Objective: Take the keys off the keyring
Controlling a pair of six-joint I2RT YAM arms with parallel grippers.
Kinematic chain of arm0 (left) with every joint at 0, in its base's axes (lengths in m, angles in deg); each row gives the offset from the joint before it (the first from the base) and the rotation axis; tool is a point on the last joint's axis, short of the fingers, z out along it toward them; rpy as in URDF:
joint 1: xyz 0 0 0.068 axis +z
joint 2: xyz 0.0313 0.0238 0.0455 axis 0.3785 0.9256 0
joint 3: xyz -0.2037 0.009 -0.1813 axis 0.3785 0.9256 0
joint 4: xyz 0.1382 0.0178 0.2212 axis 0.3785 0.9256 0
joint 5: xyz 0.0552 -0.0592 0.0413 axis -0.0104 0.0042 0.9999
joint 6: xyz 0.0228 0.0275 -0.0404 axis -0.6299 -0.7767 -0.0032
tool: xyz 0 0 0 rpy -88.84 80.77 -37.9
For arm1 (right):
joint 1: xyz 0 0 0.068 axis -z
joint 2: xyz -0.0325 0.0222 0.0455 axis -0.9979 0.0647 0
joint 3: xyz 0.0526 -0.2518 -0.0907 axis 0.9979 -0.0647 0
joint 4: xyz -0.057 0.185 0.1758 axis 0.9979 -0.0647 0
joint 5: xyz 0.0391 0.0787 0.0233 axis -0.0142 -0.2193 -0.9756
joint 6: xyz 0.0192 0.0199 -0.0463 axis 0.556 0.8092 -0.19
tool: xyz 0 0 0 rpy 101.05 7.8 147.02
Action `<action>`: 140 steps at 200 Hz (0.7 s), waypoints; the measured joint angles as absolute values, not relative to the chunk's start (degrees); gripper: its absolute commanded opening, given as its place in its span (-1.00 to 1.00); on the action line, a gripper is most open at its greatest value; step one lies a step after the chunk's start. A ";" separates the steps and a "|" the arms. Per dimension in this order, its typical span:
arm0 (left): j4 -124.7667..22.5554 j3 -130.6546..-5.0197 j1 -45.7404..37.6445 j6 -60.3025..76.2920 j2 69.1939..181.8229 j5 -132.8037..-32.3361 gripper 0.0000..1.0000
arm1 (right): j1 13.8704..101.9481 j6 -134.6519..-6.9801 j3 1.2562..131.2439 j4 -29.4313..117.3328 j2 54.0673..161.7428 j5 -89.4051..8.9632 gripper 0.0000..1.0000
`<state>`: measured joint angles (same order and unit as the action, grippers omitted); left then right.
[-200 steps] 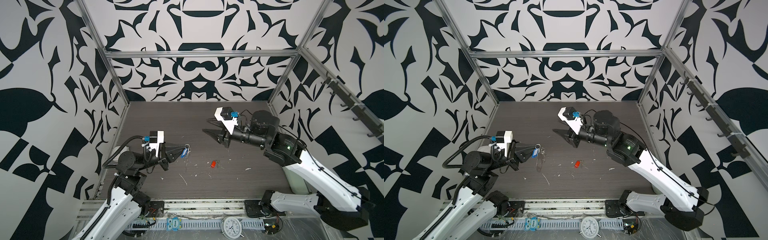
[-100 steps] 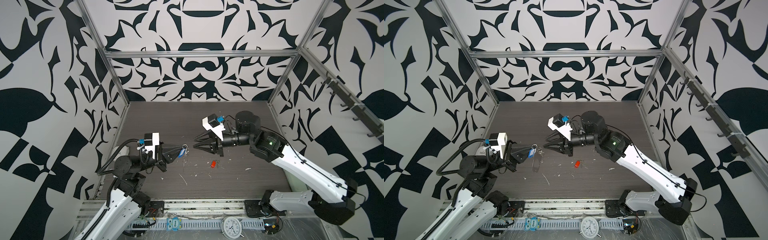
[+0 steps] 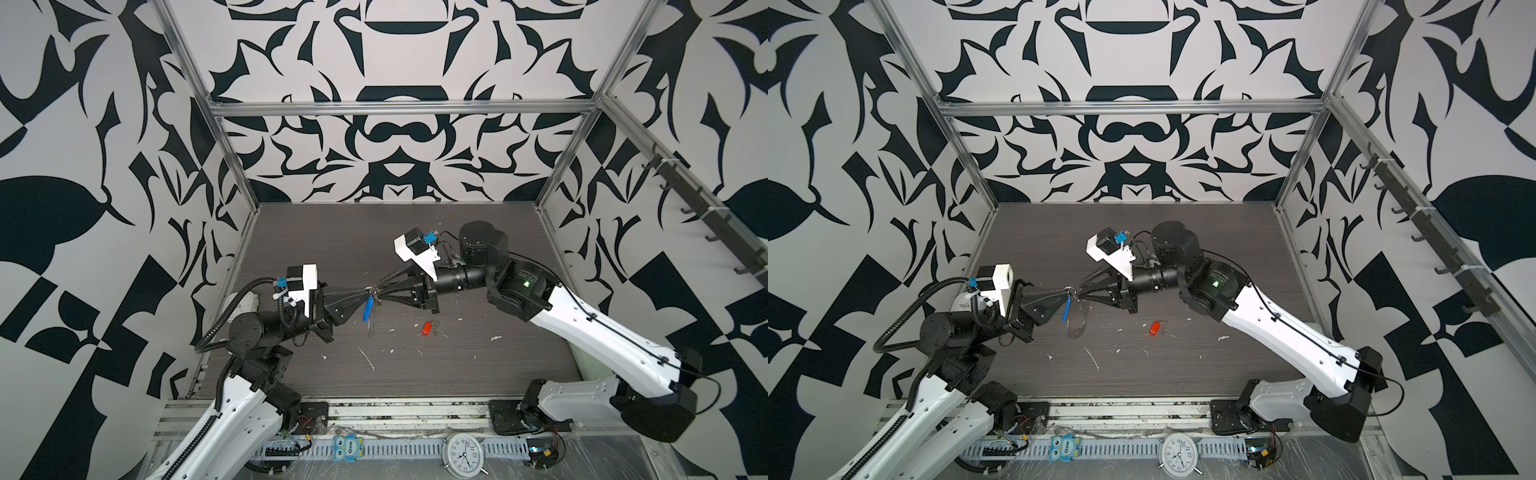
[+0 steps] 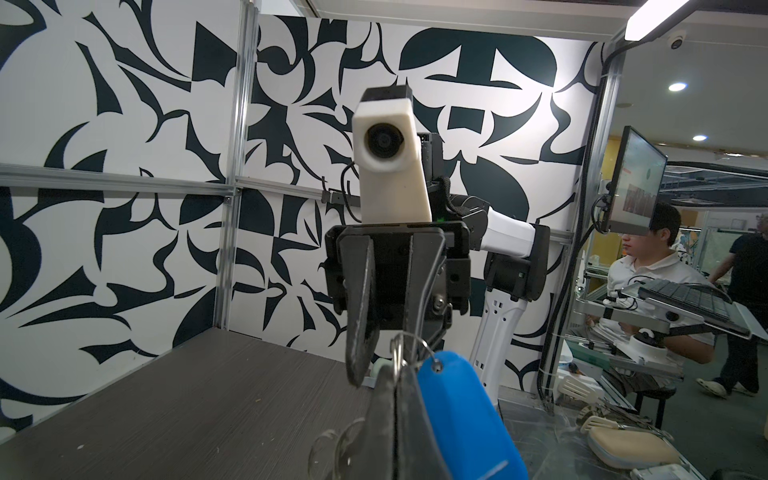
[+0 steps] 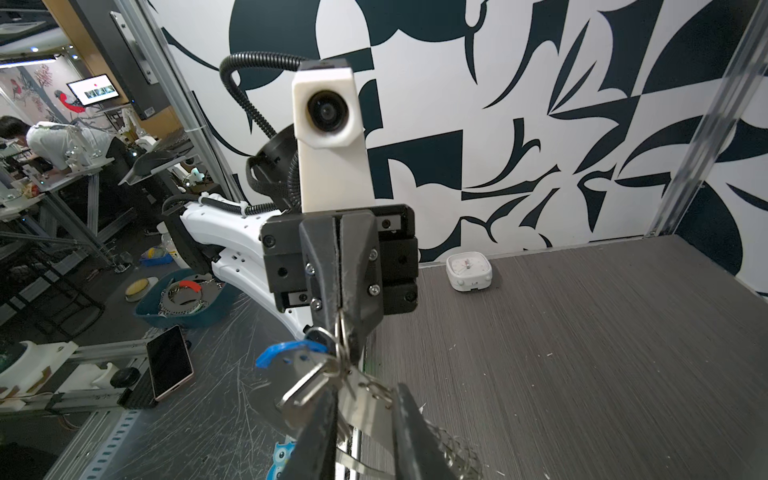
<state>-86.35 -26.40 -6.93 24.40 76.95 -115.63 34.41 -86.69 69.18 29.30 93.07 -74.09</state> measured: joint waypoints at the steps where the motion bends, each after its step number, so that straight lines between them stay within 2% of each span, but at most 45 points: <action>1: -86.39 -26.40 -6.93 24.40 76.95 -115.63 -1.00 | 34.37 -86.69 69.18 29.30 93.07 -74.09 -0.53; 45: -87.00 -26.29 -6.90 24.71 77.25 -115.68 -1.00 | 31.92 -88.46 70.97 27.92 94.25 -72.47 -0.56; 89: -87.73 -26.27 -6.88 25.08 77.12 -115.57 -1.00 | 30.92 -90.10 72.48 26.50 94.41 -70.00 -0.72; 140: -88.25 -26.21 -6.75 25.54 77.12 -115.44 -1.00 | 29.80 -91.89 73.99 24.38 94.41 -66.66 -0.75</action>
<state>-88.25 -26.21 -6.75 25.54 77.12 -115.44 29.80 -91.89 73.99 24.38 94.41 -66.66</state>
